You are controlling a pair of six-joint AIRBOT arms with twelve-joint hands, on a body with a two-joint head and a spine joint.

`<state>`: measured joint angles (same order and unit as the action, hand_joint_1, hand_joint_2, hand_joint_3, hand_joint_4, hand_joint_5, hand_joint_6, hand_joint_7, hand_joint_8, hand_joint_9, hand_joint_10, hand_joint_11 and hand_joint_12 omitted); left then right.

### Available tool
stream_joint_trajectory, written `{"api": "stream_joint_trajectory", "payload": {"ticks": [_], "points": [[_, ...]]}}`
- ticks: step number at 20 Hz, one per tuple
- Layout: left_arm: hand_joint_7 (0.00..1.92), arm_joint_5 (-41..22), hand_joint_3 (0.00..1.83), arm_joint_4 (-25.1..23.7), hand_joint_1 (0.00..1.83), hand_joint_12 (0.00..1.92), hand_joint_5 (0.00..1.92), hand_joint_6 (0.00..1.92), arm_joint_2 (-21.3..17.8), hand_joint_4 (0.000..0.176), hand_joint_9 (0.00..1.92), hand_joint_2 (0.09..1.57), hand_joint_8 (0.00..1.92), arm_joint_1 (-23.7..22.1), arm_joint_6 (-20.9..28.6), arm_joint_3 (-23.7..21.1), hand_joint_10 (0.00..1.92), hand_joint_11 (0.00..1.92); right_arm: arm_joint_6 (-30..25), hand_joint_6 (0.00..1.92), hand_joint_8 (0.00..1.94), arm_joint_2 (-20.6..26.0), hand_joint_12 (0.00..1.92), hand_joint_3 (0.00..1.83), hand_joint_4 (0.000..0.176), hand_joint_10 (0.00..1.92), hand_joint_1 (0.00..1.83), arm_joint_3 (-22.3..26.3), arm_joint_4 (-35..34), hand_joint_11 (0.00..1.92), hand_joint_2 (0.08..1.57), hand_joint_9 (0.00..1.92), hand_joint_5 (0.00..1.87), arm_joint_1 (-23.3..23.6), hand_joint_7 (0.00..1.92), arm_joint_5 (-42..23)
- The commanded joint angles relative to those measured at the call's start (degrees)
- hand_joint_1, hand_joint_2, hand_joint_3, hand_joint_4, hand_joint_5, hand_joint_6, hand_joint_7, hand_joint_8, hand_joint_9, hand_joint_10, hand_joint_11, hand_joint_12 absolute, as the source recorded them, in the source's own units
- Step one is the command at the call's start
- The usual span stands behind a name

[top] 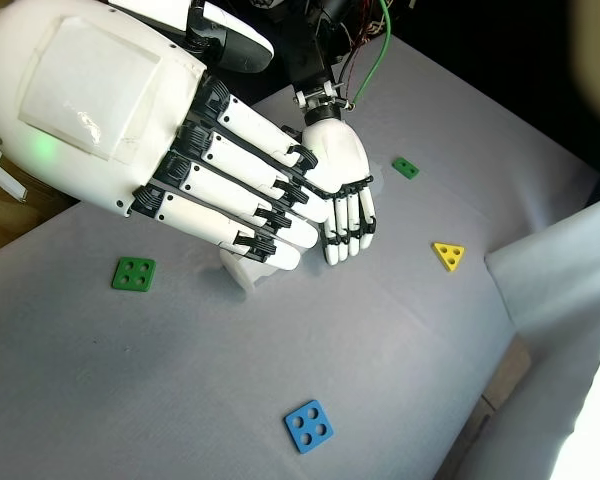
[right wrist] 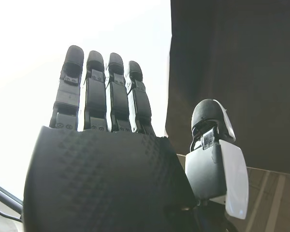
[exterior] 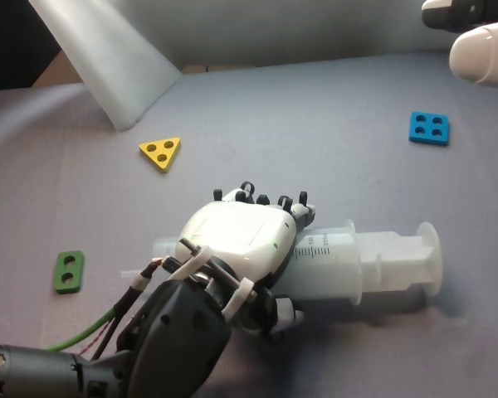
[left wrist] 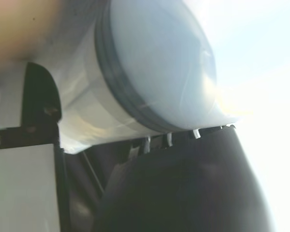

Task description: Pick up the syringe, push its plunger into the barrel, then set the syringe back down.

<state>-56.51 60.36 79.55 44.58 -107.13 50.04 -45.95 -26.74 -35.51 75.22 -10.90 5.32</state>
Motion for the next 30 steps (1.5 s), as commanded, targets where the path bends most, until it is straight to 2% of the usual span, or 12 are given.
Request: {"api": "stream_joint_trajectory", "payload": {"ticks": [1,2,9,14,15,16,18,19,22,26,27,30], "points": [[0.99,-0.2,0.0,-1.6,1.25,0.65,0.67,1.07,0.9,0.0,1.01,1.18,0.99,0.3,-0.3,0.1,0.07,0.58,-0.5,0.0,0.0,0.1,0.5,0.0,0.0,0.0,0.0,0.1,0.2,0.0,1.22,0.19,0.24,0.6,0.23,-1.4],[1.02,-0.2,0.01,-1.6,1.26,0.76,0.91,0.96,1.0,0.0,0.97,1.12,1.04,0.3,-0.3,0.1,0.76,0.79,-0.5,0.01,0.0,0.1,0.53,0.0,0.0,0.01,0.0,0.1,0.2,0.0,1.22,0.2,0.26,0.6,0.24,-1.4],[1.04,-0.2,0.0,-1.9,1.25,0.8,0.98,0.84,1.1,0.0,1.13,1.11,1.07,0.8,1.0,-0.1,0.45,0.91,-1.6,0.0,0.0,0.1,0.52,0.0,0.0,0.0,0.0,0.1,0.2,0.0,1.22,0.2,0.26,0.5,0.25,1.0],[1.01,-0.2,0.0,-4.1,1.24,0.81,0.97,0.88,0.3,0.0,1.13,1.11,1.09,-0.2,3.7,-1.0,0.4,0.87,-21.4,0.0,0.0,0.1,0.45,0.0,0.0,0.0,0.0,0.1,-5.6,0.0,1.21,0.17,0.23,0.0,0.21,18.5],[0.98,-0.2,0.01,-4.3,1.35,0.82,0.91,0.9,0.0,0.0,0.94,1.12,1.08,-0.6,3.7,-1.4,1.07,0.81,-21.4,0.01,0.01,0.1,0.49,0.0,0.0,0.01,0.0,0.1,-10.8,0.0,1.21,0.19,0.25,-0.1,0.23,21.4],[1.0,-0.2,0.0,-4.3,1.25,0.86,0.9,0.94,-0.4,0.0,0.99,1.13,1.14,-1.1,3.7,-1.7,0.69,0.8,-21.4,0.01,0.01,0.2,0.52,0.0,0.0,0.01,0.0,0.1,-14.1,0.0,1.21,0.2,0.26,-0.3,0.25,22.1],[0.97,-0.1,0.0,-4.3,1.24,0.95,0.91,0.9,-1.3,0.0,0.99,1.14,1.2,-2.4,3.7,-2.4,0.66,0.75,-22.9,0.0,0.0,0.2,0.54,0.0,0.0,0.0,0.0,0.3,-20.7,0.0,1.21,0.2,0.26,-1.0,0.24,22.1],[0.96,-0.1,0.0,-4.3,1.34,0.97,0.89,0.9,-1.6,0.0,0.89,1.14,1.14,-3.0,3.7,-2.7,1.17,0.75,-25.7,0.0,0.0,0.5,0.54,0.0,0.0,0.0,0.0,0.7,-20.9,0.0,1.22,0.2,0.26,-1.5,0.25,22.2],[1.0,1.2,0.0,-4.2,1.25,0.99,0.94,0.87,-2.5,0.0,0.98,1.13,1.15,-5.0,3.6,-3.1,0.69,0.74,-33.2,0.0,0.0,1.9,0.54,0.0,0.0,0.0,0.0,1.9,-20.9,0.0,1.22,0.2,0.26,-3.6,0.24,21.4],[1.03,2.6,0.0,-3.4,1.25,0.96,0.93,0.89,-4.9,0.0,1.03,1.12,1.1,-8.4,2.6,-4.1,0.6,0.74,-36.0,0.0,0.0,1.9,0.54,0.0,0.0,0.0,0.0,2.1,-23.8,0.0,1.22,0.19,0.26,-7.3,0.23,20.8],[0.99,3.1,0.0,-3.4,1.35,0.95,0.9,0.88,-5.1,0.0,0.91,1.13,1.08,-8.8,2.4,-4.1,1.12,0.76,-36.0,0.0,0.0,1.9,0.51,0.0,0.0,0.0,0.0,2.1,-23.9,0.0,1.22,0.19,0.26,-7.4,0.23,20.7],[0.97,6.5,0.0,-3.6,1.37,0.97,0.92,0.87,-6.7,0.0,0.86,1.13,1.08,-11.5,0.3,-4.1,1.28,0.73,-36.0,0.0,0.0,1.8,0.5,0.0,0.0,0.0,0.0,2.1,-25.8,0.0,1.22,0.18,0.26,-7.4,0.23,20.6]]}}
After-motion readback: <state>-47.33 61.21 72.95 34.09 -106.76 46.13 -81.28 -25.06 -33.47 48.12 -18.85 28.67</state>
